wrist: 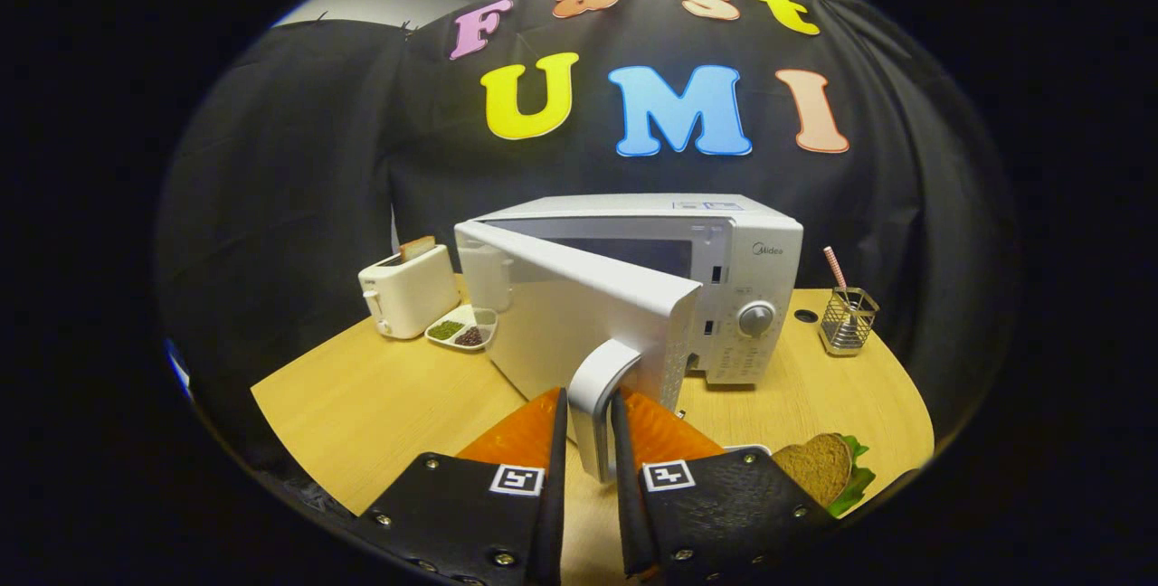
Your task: Open the microwave, put the food inside, and close the microwave door.
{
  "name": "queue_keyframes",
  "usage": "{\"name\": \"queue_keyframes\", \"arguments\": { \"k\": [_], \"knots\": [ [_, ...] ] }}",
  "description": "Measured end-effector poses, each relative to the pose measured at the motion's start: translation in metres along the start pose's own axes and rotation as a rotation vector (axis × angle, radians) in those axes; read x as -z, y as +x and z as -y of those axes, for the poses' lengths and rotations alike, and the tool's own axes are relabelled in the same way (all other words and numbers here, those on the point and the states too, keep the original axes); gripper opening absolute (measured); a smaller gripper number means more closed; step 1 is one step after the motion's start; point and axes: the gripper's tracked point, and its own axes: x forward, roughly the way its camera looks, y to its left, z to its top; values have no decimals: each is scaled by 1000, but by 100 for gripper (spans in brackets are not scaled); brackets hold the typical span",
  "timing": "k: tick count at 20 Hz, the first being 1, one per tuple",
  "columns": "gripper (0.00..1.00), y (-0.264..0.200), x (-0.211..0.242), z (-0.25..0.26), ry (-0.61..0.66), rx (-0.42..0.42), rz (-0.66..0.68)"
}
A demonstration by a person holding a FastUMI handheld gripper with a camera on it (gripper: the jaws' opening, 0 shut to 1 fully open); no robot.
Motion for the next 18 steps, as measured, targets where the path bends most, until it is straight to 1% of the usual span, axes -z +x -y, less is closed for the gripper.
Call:
{"name": "queue_keyframes", "arguments": {
  "k": [4, 6, 10, 13, 18],
  "knots": [
    [25, -20, 9, -38, 6, -64, -32],
    [26, -27, 13, -62, 5, -115, -49],
    [26, -45, 17, -104, -59, -198, -61],
    [26, -47, 24, -126, -88, -218, -77],
    [25, -45, 29, -153, -107, -190, -76]
  ]
}}
